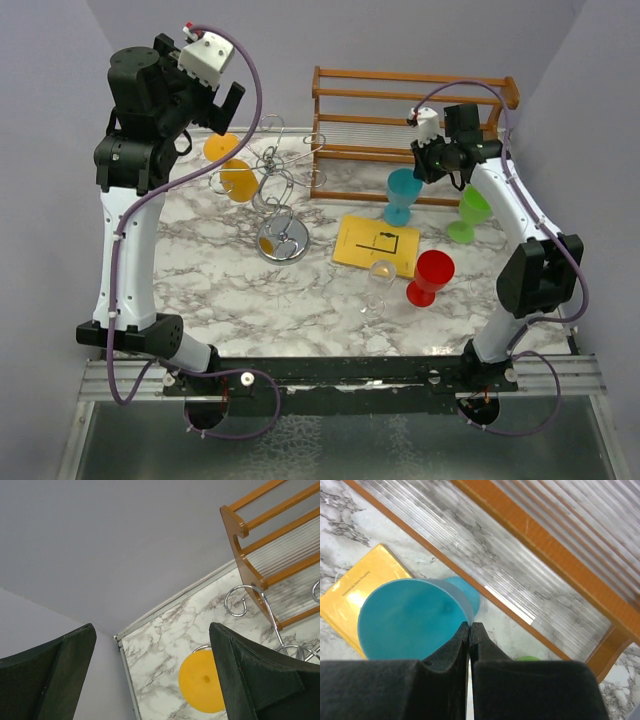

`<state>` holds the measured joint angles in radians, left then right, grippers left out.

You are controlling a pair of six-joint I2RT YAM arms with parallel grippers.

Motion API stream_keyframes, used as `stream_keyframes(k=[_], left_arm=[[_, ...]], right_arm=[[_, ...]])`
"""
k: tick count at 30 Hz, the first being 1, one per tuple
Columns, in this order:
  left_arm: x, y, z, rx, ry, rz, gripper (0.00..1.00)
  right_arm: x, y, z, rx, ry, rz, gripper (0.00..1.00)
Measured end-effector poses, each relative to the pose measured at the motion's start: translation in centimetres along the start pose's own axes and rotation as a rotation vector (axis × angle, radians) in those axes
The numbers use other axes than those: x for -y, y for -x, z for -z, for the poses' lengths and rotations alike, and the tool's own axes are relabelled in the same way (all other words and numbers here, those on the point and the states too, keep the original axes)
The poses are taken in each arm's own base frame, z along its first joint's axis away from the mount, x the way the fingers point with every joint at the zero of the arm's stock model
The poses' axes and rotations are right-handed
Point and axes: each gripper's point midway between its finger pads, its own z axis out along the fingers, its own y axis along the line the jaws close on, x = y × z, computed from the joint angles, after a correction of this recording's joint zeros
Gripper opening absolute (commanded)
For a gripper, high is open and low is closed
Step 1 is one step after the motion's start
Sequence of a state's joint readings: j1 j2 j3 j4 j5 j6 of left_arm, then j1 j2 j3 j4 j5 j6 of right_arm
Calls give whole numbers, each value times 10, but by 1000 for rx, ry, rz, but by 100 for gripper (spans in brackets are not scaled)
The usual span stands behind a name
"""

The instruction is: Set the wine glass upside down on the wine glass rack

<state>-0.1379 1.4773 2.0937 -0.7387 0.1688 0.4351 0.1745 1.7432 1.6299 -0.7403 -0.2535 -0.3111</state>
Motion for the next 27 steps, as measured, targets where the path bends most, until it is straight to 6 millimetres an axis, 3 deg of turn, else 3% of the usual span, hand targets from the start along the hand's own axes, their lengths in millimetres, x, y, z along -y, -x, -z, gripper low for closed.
stream_keyframes(k=[2,7,10,19,24,27], left_arm=[[-1,6,-2,17,-3,25,99],[8,18,-9,58,-55,80,99],[16,20,-10,72,-98,100,99],[31,25,-11,95,-175,145,99],[39,30,-11,108,-214,240,97],[45,37,-12,130,-244,296,93]], right_arm=[[-2,8,11,20,3,13,1],[-4,59,59,172,-7,80,1],[-9,72,79,222,-1,105,1],[-20,51,70,169,52,94,1],[-28,66,82,222,95,110,1],[-34,87,101,286,115,133,1]])
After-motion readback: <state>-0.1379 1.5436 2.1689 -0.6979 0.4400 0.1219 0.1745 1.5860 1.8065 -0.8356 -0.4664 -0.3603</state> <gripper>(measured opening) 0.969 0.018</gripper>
